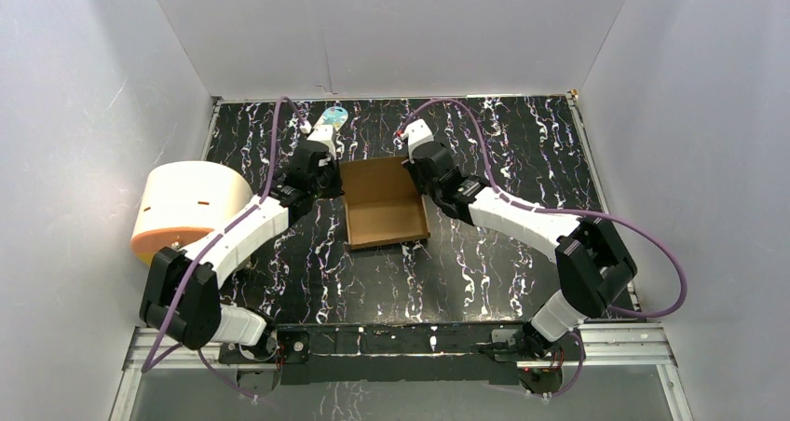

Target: Fold the paper box

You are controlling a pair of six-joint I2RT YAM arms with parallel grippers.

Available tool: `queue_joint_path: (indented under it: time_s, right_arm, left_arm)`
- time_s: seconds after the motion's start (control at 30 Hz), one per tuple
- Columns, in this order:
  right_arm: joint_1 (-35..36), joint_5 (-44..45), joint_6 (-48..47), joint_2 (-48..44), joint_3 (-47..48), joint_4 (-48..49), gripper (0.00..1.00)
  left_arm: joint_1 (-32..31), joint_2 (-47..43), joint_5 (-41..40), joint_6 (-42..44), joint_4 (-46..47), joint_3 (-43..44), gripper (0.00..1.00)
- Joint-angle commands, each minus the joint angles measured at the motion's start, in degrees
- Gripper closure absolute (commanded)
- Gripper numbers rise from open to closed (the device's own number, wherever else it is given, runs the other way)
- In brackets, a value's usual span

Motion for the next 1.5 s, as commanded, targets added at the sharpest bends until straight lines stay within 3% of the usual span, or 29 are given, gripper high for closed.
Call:
queue_joint_path:
  time_s: [0.0, 0.6, 1.13, 1.47]
  right_arm:
    - [1.37, 1.20, 2.11, -2.71, -0.90, 7.29, 0.90]
    - [1.45, 8.59, 30.88, -0.78, -2.52, 5.10, 0.89]
    - [3.84, 11.63, 37.76, -5.23, -10.63, 6.28, 0.87]
    - [6.12, 12.51, 41.05, -8.72, -16.57, 6.06, 0.78]
  left_arm:
    - [-1.27, -5.85, -1.19, -2.71, 8.06, -0.90, 0.96]
    - [-2.06, -6.29, -0.24, -21.48, 23.75, -11.31, 0.94]
    - [-3.34, -10.50, -0.67, -25.12, 23.12, -18.04, 0.90]
    - [-4.25, -16.07, 0.31, -27.27, 21.32, -24.53, 0.83]
